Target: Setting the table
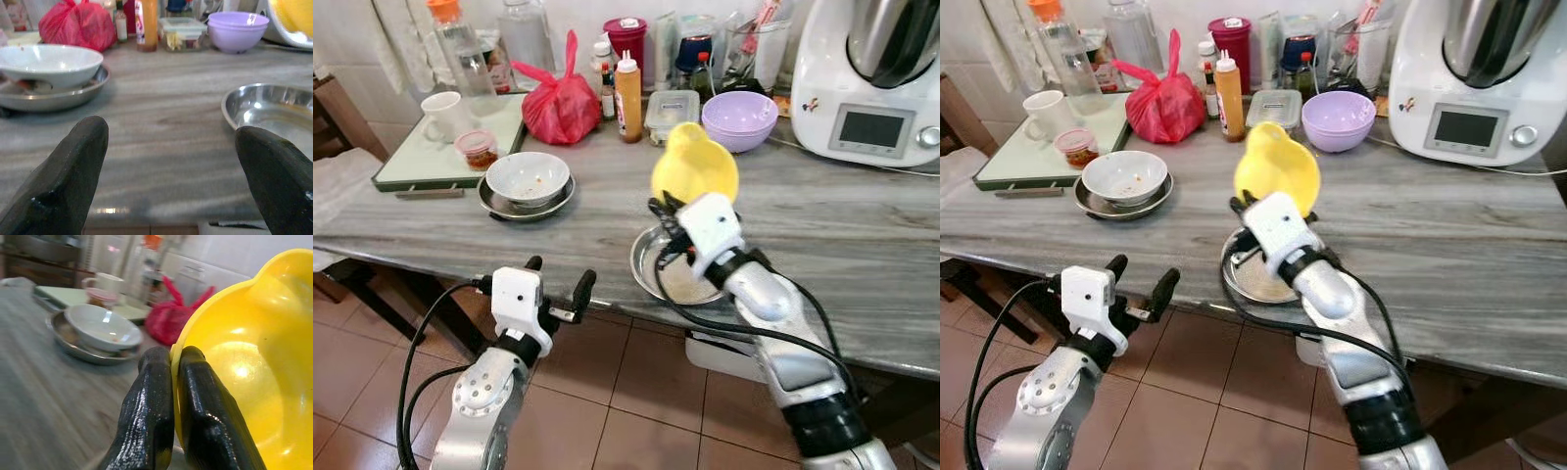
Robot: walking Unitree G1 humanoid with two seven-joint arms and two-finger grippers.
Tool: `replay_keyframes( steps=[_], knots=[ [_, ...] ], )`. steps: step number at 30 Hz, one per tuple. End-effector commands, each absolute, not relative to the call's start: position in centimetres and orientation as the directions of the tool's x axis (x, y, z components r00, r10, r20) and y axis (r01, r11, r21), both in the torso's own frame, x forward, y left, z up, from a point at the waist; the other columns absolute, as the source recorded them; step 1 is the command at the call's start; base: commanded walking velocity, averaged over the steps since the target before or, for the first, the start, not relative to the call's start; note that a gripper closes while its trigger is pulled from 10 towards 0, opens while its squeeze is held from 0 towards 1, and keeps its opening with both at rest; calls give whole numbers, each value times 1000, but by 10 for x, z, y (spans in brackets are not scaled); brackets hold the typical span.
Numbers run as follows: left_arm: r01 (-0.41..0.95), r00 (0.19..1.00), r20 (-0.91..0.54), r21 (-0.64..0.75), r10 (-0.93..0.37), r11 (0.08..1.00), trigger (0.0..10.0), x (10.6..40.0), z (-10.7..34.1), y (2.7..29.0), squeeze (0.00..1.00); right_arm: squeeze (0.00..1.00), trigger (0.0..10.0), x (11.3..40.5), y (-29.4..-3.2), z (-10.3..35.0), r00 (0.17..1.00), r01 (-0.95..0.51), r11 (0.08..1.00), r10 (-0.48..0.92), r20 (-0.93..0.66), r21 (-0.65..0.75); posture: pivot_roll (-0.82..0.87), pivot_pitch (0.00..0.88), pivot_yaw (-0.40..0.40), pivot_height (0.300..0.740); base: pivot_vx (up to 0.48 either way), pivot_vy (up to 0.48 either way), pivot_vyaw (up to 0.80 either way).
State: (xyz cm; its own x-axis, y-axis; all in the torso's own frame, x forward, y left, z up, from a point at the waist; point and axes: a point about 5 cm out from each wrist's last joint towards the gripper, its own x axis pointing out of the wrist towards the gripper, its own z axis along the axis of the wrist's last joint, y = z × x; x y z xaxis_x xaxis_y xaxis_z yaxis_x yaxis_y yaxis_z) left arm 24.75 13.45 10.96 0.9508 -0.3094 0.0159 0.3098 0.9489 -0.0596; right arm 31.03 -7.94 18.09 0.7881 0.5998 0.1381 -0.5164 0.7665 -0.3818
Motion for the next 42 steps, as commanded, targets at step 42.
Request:
replay_keyframes(
  steps=[42],
  knots=[
    [582,804,2,-200,-594,788,10000,211,120,119,0,0,10000,359,-29,167,751,-631,710,660,-18,-311,-23,107,58,740,0,0,0]
  ],
)
